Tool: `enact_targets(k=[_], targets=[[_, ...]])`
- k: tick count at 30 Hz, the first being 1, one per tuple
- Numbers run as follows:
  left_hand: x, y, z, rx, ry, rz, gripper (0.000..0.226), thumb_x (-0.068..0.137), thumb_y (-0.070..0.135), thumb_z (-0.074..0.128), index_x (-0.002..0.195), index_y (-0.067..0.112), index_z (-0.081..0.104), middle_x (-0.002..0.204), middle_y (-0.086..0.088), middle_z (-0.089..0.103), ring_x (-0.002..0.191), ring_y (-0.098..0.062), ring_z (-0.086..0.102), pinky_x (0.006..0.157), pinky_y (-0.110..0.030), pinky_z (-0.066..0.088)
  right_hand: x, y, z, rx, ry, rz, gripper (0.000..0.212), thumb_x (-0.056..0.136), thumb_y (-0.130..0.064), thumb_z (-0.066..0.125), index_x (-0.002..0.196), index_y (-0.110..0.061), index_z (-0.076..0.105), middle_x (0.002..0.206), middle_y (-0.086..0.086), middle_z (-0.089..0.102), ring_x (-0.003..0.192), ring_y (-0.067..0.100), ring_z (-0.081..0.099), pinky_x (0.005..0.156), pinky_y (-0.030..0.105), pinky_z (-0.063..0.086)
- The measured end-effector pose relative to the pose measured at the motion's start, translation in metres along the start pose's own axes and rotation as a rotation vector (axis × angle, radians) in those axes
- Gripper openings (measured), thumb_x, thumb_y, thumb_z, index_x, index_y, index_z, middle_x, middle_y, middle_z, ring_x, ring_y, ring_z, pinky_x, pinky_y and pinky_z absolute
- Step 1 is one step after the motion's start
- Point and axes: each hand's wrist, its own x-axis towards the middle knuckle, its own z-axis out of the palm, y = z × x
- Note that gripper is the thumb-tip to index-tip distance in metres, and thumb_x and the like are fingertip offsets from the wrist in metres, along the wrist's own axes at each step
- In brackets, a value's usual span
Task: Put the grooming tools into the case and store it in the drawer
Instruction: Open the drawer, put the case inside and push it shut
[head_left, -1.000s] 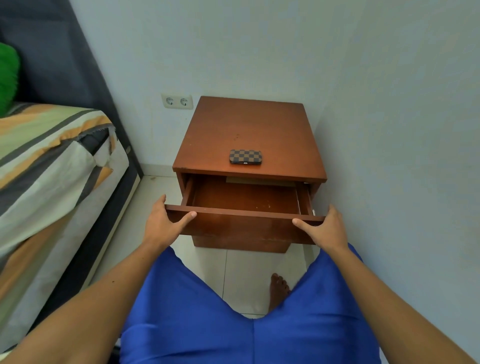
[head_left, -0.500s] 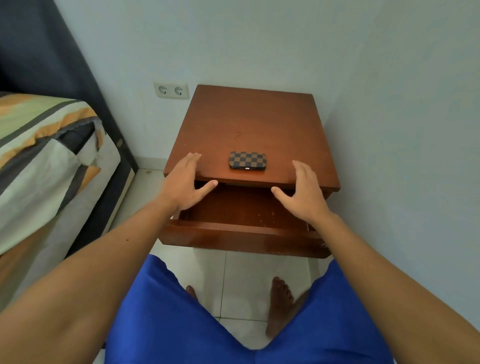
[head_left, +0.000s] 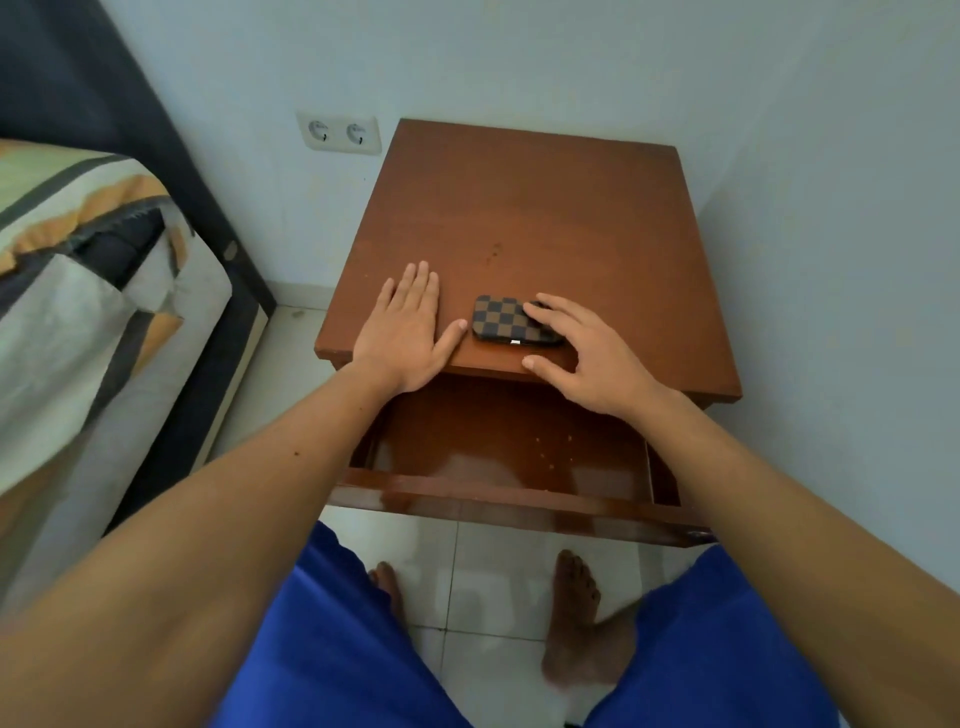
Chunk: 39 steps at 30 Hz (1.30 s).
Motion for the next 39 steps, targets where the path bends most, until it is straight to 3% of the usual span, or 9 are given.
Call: enact_targets(k=[6,9,13,18,22,25,36,39], targets=[[0.000,-0.002,-0.001,0.028,-0.022,0.016,0.083,0.109,0.064,0.014,0.169,0.008,0.003,0.178,-0.011,-0.002,0.165,-0.024,-0.006,0.132,-0.041,-0.004,-0.006,-0.001,-0.004,0.048,0.015,-0.034,0.078,0.083,-0.055,0.081,0.150,-0.028,0.053,0.158,-0.005,0.047,0.147,0.016,0.039,0.121,0.036,0.034],[-0.001,-0.002,0.000,0.035,-0.033,0.018,0.084,0.108,0.065,0.012,0.169,0.009,0.001,0.178,-0.010,-0.004,0.165,-0.023,-0.007,0.132,-0.040,-0.005,-0.015,-0.002,-0.005,0.002,0.037,-0.100,0.066,0.080,-0.037,0.088,0.139,-0.022,0.063,0.143,0.000,0.058,0.134,0.021,0.050,0.112,0.040,0.045],[-0.003,0.000,-0.003,0.043,-0.056,0.010,0.084,0.108,0.064,0.011,0.169,0.008,-0.002,0.178,-0.012,-0.006,0.164,-0.024,-0.009,0.132,-0.042,-0.005,-0.037,-0.009,-0.002,-0.011,0.151,-0.169,0.044,0.088,-0.021,0.082,0.129,-0.013,0.068,0.130,0.003,0.068,0.123,0.022,0.061,0.103,0.042,0.053],[-0.009,0.003,-0.002,0.046,-0.055,0.011,0.084,0.108,0.065,0.009,0.169,0.008,-0.002,0.178,-0.011,-0.006,0.164,-0.024,-0.009,0.132,-0.041,-0.006,-0.073,-0.020,-0.002,0.154,0.185,-0.205,0.032,0.094,-0.017,0.076,0.126,-0.013,0.073,0.122,-0.002,0.068,0.113,0.011,0.066,0.102,0.025,0.052],[-0.012,0.004,0.000,0.048,-0.054,0.011,0.085,0.107,0.066,0.008,0.169,0.008,-0.002,0.178,-0.011,-0.005,0.164,-0.025,-0.008,0.132,-0.042,-0.006,-0.095,-0.014,0.008,0.167,0.134,-0.183,0.032,0.092,-0.016,0.079,0.124,-0.014,0.075,0.116,-0.004,0.067,0.107,0.009,0.066,0.095,0.024,0.055],[-0.013,0.005,-0.002,0.046,-0.049,0.011,0.085,0.107,0.066,0.009,0.169,0.008,-0.001,0.178,-0.011,-0.005,0.164,-0.025,-0.008,0.131,-0.041,-0.007,-0.097,-0.003,0.019,0.104,0.074,-0.173,0.033,0.092,-0.017,0.079,0.125,-0.015,0.075,0.120,-0.005,0.068,0.110,0.010,0.067,0.098,0.032,0.056],[-0.013,0.004,0.000,0.036,-0.027,0.020,0.084,0.108,0.065,0.009,0.169,0.008,0.001,0.178,-0.011,-0.003,0.165,-0.025,-0.007,0.132,-0.042,-0.005,-0.052,0.013,0.056,-0.065,-0.139,-0.078,0.037,0.090,-0.016,0.079,0.126,-0.014,0.075,0.124,0.004,0.071,0.112,0.021,0.070,0.102,0.041,0.057],[-0.013,0.003,0.001,0.035,-0.012,0.025,0.085,0.107,0.066,0.009,0.169,0.007,0.002,0.178,-0.012,-0.002,0.165,-0.025,-0.006,0.132,-0.043,-0.005,-0.045,0.018,0.062,-0.088,-0.269,-0.056,0.043,0.087,-0.015,0.082,0.129,-0.014,0.073,0.135,0.005,0.067,0.123,0.024,0.066,0.109,0.041,0.052]])
